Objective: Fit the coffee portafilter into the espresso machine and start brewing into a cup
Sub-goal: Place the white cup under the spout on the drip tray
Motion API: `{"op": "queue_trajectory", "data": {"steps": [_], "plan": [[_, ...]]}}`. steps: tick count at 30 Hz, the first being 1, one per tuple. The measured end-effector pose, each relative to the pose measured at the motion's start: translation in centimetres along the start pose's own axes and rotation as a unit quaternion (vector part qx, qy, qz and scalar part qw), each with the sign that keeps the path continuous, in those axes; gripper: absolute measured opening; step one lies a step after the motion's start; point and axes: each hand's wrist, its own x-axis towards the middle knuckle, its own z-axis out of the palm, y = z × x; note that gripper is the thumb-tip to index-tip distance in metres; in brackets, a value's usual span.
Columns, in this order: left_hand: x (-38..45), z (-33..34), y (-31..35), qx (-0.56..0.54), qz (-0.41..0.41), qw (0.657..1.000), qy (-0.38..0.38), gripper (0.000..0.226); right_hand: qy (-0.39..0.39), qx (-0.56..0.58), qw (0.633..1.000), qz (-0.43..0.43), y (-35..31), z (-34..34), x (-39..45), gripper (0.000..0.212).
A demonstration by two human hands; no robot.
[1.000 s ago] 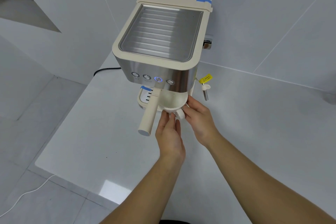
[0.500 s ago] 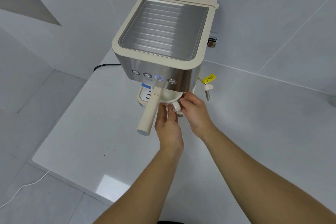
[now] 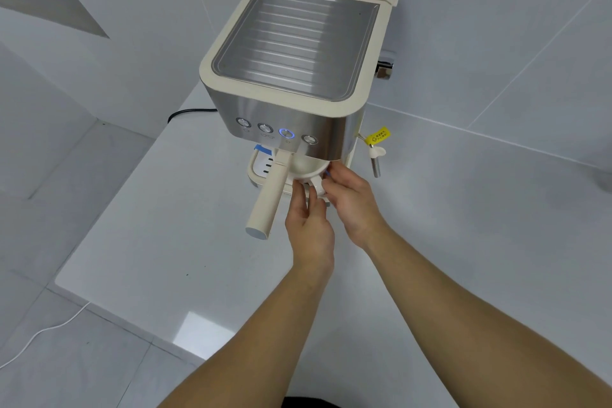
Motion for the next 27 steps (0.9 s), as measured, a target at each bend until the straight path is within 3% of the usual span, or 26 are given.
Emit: {"op": "queue_trajectory", "data": {"steps": [13, 19, 21, 24, 27], "plan": [[-0.3, 0.2, -0.2, 0.010, 0.016, 1.000, 0.003, 0.056, -0.003, 0.018, 1.000, 0.002, -0.3, -0.1, -0.5, 0.037], [-1.2, -0.5, 0.4, 0.024, 0.025, 0.999, -0.031, 0.052, -0.009, -0.002, 1.000, 0.013, -1.3, -0.2, -1.6, 0.039], [-2.0, -0.9, 0.7, 0.028, 0.021, 0.998, -0.047, 0.048, 0.000, -0.015, 1.000, 0.017, -1.6, -0.3, -2.2, 0.035], [-3.7, -1.9, 1.3, 0.041, 0.009, 0.996, -0.077, 0.046, 0.028, -0.025, 0.999, 0.024, -1.9, -0.7, -3.5, 0.011], [-5.4, -3.6, 2.2, 0.058, -0.016, 0.994, -0.089, 0.040, 0.059, -0.019, 0.998, 0.031, -2.5, -1.2, -4.9, 0.024]]}}
